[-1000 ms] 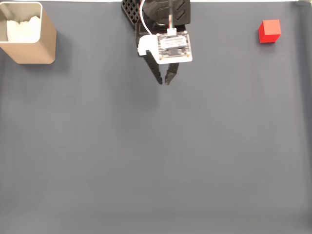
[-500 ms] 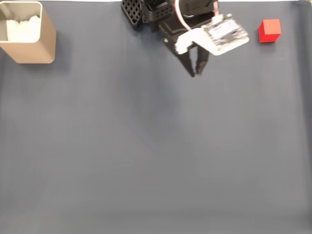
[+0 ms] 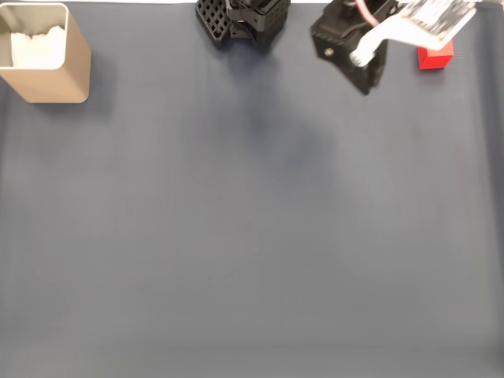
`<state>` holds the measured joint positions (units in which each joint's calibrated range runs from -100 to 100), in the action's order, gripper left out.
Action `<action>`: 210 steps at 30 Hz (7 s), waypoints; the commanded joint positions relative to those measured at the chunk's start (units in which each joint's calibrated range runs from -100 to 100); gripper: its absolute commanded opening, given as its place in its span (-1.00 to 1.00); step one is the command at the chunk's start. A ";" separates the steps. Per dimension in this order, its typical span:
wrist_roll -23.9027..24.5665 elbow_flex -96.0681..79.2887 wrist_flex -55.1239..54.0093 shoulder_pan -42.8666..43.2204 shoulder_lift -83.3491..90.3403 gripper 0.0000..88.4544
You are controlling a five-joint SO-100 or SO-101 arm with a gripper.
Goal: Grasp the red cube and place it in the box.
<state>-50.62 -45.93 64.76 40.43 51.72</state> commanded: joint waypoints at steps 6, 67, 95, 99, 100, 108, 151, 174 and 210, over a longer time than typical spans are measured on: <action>-0.44 5.79 0.73 7.30 -2.15 -0.93; -11.04 5.60 -12.54 21.15 -21.04 -0.16; -11.09 6.61 -25.09 19.51 -33.69 -0.13; -11.09 7.25 -26.07 19.44 -35.68 -0.13; -11.09 7.25 -26.40 19.51 -36.12 -0.13; -10.70 7.34 -29.18 20.37 -39.24 -0.13; -7.47 6.15 -30.33 24.48 -41.92 -0.14; -5.96 5.33 -31.40 25.12 -39.41 -0.56; -4.25 9.71 -12.13 16.46 -26.50 -1.00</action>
<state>-55.36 -40.14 49.01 60.24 20.19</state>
